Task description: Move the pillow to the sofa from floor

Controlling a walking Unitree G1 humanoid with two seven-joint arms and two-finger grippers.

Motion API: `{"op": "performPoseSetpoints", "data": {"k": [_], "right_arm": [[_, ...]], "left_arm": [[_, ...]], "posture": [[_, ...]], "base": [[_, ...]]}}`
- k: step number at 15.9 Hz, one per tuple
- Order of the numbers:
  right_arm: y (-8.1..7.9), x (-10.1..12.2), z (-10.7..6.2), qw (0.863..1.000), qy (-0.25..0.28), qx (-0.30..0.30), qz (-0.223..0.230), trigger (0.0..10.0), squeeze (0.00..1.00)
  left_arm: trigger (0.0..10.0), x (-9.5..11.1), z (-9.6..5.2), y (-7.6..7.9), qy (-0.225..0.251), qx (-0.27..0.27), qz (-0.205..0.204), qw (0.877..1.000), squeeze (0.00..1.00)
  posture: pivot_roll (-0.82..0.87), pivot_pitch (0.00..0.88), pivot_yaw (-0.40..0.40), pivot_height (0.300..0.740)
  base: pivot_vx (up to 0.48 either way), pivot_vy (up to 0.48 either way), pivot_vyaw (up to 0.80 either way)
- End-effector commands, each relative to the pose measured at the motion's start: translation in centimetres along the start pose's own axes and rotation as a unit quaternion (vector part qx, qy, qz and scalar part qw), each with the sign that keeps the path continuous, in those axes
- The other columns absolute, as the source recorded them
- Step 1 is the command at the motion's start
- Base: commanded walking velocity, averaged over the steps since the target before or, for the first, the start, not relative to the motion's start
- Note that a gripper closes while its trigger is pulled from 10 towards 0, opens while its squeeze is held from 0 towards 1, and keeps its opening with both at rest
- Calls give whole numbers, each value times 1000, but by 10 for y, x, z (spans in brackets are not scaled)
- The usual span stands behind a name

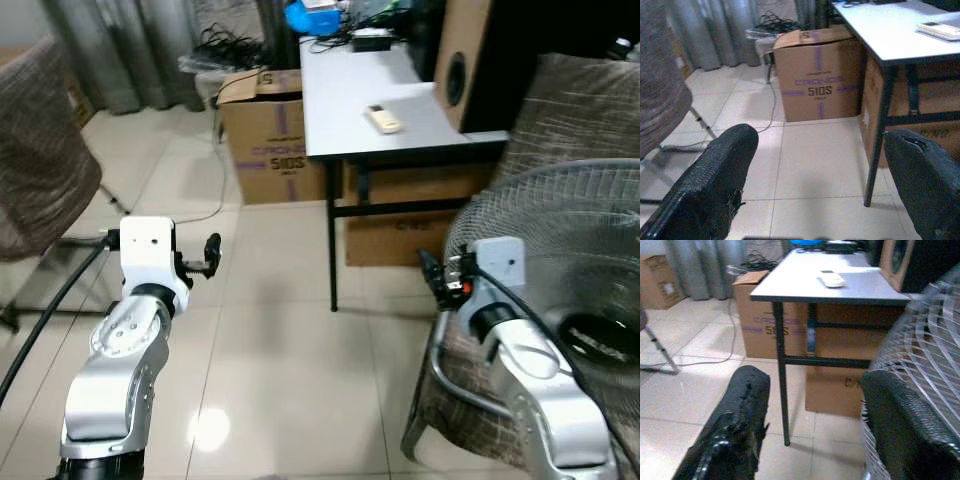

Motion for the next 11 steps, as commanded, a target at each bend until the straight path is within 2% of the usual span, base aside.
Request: {"op": "performPoseSetpoints", "data": {"k": [1, 2, 4, 6, 7, 8, 11], "right_arm": [[-10, 2, -1, 1000, 5, 23, -1, 10000, 1000], [-13, 3, -1, 999, 7, 32, 12, 10000, 1000], [-10, 3, 3, 1000, 4, 22, 4, 10000, 1000], [-10, 6, 7, 999, 6, 32, -34, 10000, 1000], [-10, 5, 8, 999, 6, 30, -31, 10000, 1000], [-5, 4, 9, 998, 6, 16, -58, 10000, 1000], [-6, 9, 7, 998, 17, 21, -49, 10000, 1000]], "left_arm": [[10000, 0, -5, -7, -3, 15, 6, 1000, 0], [10000, 1, -7, -8, -1, 16, 17, 1000, 0], [10000, 0, -9, -11, 0, 28, 16, 999, 0], [10000, 2, -10, -11, 4, 35, 15, 999, 0], [10000, 1, -10, -12, 3, 40, 13, 999, 0], [10000, 1, -11, -12, 2, 43, 11, 999, 0], [10000, 2, -10, -7, 4, 38, 8, 999, 0]], "posture": [[-89, 0, 86, 740], [-87, 0, 80, 740], [-76, 0, 58, 740], [-71, 0, 50, 740], [-69, 0, 42, 740], [-68, 0, 40, 740], [-73, 0, 44, 740]], "base": [[0, 0, 800], [0, 0, 800], [0, 0, 800], [0, 0, 800], [0, 0, 800], [0, 0, 800], [0, 0, 800]]}}
Point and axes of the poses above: a point about 5 cm out from each wrist's last joint towards the gripper, its own z axis pointing out of the wrist towards the gripper, its own x axis along the axis of the wrist's last joint, y = z × x, the point moved 6 cm from there along z, pointing out of the wrist towards the gripper, and after that the axes turned 1 degree about -z, right-handed, at the moved point
